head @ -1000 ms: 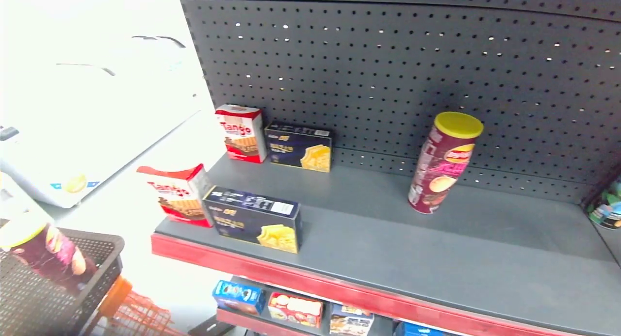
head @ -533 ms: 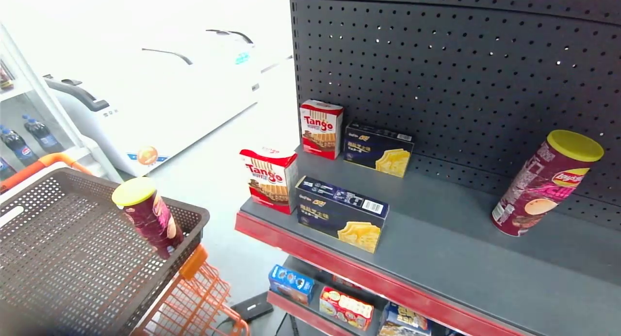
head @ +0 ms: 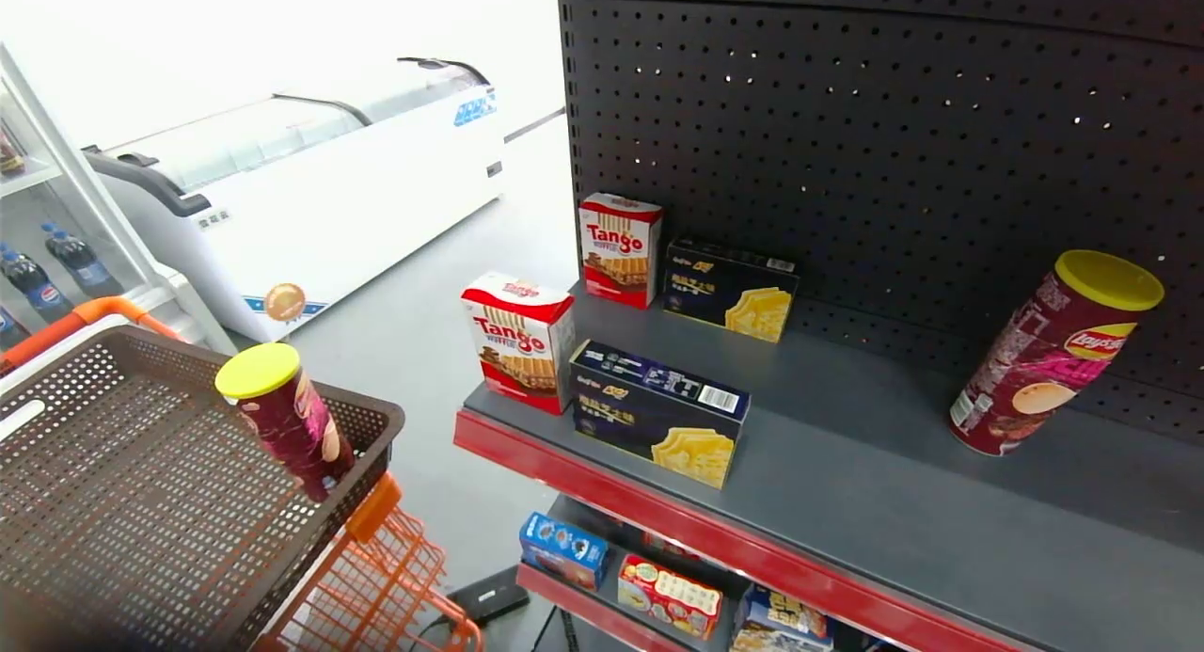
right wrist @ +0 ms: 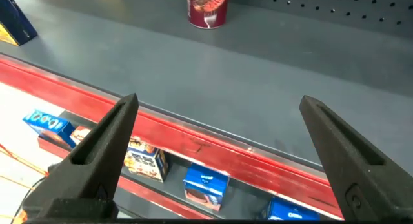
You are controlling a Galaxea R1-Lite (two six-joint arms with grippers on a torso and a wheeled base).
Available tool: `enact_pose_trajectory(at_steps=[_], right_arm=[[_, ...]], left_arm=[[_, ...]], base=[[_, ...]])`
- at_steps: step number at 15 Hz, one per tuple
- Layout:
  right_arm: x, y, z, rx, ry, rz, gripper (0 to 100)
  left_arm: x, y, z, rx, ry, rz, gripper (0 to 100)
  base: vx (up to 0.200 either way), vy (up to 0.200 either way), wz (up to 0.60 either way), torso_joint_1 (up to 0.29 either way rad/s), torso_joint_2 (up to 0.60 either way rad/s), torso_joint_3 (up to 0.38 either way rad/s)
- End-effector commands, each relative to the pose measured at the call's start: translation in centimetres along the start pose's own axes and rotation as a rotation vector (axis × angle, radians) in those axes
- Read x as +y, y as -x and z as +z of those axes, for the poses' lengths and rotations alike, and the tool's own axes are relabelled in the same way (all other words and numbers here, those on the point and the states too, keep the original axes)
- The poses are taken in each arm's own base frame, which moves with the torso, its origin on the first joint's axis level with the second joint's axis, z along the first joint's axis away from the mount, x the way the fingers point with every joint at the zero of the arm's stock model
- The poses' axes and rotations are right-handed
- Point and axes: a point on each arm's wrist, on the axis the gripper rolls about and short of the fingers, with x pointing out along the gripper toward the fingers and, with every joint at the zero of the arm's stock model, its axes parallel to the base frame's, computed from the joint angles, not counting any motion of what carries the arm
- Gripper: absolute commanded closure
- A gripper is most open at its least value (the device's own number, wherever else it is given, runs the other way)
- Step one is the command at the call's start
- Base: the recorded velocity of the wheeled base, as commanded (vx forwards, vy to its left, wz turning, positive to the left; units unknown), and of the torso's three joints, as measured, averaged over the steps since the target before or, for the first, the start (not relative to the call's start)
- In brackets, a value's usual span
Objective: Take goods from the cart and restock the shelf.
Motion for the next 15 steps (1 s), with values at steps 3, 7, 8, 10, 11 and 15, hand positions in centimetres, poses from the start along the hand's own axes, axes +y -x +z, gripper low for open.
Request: enact_pose_trajectory(at_steps=[3,7,8,10,11,15], right_arm=[[0.0,0.0,0.0,0.000,0.000,0.000,0],[0.0,0.0,0.0,0.000,0.000,0.000,0],[0.0,0.0,0.0,0.001,0.000,0.000,0],[0.0,0.0,0.0,0.000,0.000,0.000,0],[0.0,0.0,0.0,0.001,0.000,0.000,0],[0.0,0.0,0.0,0.001,0.000,0.000,0]], left_arm=[[0.0,-0.6,6.9,0.092,-0.009,0.002,0],[-0.1,-5.7,8.1,0.269,-0.015,0.020,0],[-0.1,-7.7,8.4,0.295,-0.016,0.030,0],[0.3,-10.2,8.1,0.377,-0.073,0.160,0],[0.4,-11.3,7.6,0.436,-0.075,0.171,0],[0.4,-16.7,5.2,0.492,-0.032,0.113,0]], base=[[0.000,0.000,0.00,0.000,0.00,0.000],[0.000,0.000,0.00,0.000,0.00,0.000],[0.000,0.000,0.00,0.000,0.00,0.000],[0.000,0.000,0.00,0.000,0.00,0.000],[0.000,0.000,0.00,0.000,0.00,0.000],[0.000,0.000,0.00,0.000,0.00,0.000]])
